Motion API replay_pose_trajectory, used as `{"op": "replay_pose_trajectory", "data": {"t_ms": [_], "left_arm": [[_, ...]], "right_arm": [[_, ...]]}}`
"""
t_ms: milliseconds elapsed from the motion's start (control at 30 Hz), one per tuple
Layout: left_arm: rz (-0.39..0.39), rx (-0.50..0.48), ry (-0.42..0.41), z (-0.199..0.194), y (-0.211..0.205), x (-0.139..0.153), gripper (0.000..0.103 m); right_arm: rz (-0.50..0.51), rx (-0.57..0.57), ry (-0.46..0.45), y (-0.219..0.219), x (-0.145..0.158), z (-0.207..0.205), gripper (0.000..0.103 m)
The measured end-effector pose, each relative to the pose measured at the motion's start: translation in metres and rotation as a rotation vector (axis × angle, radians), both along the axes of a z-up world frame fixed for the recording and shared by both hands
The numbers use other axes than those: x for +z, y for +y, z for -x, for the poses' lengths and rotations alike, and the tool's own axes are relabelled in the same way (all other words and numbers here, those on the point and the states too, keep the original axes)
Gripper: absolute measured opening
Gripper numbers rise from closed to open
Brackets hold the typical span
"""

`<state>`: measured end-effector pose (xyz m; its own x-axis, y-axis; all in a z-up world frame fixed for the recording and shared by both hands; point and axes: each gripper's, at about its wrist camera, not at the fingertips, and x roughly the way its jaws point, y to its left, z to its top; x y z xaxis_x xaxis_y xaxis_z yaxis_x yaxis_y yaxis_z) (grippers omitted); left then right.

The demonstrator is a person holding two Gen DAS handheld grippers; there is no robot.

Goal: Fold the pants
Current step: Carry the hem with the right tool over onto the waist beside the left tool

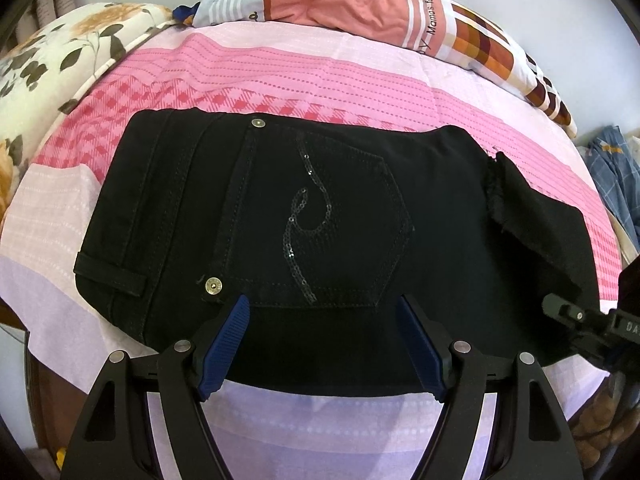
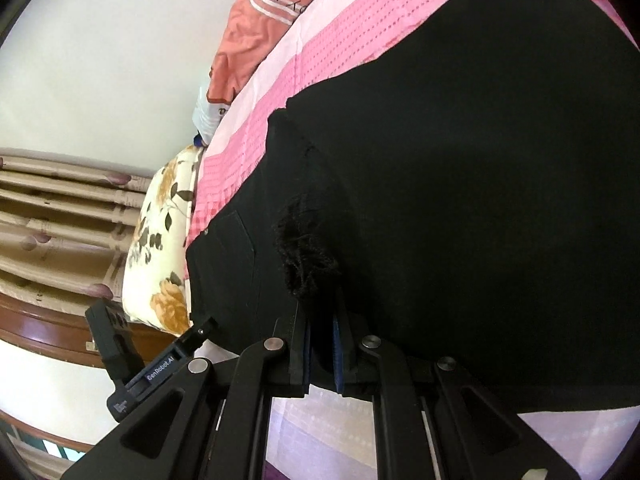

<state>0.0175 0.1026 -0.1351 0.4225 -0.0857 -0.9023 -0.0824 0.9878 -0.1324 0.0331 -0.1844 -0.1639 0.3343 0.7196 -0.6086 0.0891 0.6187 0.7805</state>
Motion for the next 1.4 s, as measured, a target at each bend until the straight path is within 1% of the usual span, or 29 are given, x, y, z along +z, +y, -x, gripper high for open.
{"op": "replay_pose_trajectory", "data": {"t_ms": [267, 900, 1067, 1133, 1200, 1267, 1333, 1400], "left_arm": [[0.008, 0.000, 0.010, 0.001, 0.000, -0.002, 0.076], [0.002, -0.011, 0.025, -0.002, -0.002, -0.007, 0.076], [0.002, -0.012, 0.026, -0.002, -0.002, -0.007, 0.076], [0.004, -0.012, 0.026, -0.001, -0.002, -0.007, 0.077], [0.003, -0.012, 0.025, -0.002, -0.003, -0.007, 0.077], [0.002, -0.014, 0.027, -0.001, -0.003, -0.008, 0.077], [0.002, -0.017, 0.027, -0.002, -0.003, -0.009, 0.077], [0.003, -0.015, 0.027, -0.002, -0.004, -0.008, 0.077]], "right_arm": [[0.008, 0.027, -0.013, 0.007, 0.001, 0.001, 0.010], [0.103, 0.125, -0.065, 0.028, 0.007, 0.001, 0.012], [0.116, 0.144, -0.072, 0.031, 0.008, 0.000, 0.015], [0.109, 0.153, -0.071, 0.032, 0.007, 0.000, 0.017], [0.096, 0.163, -0.072, 0.034, 0.008, 0.000, 0.022], [0.069, 0.173, -0.077, 0.035, 0.010, 0.000, 0.029], [0.009, 0.191, -0.078, 0.036, 0.011, 0.001, 0.031], [-0.088, 0.201, -0.057, 0.035, 0.007, 0.001, 0.031]]}}
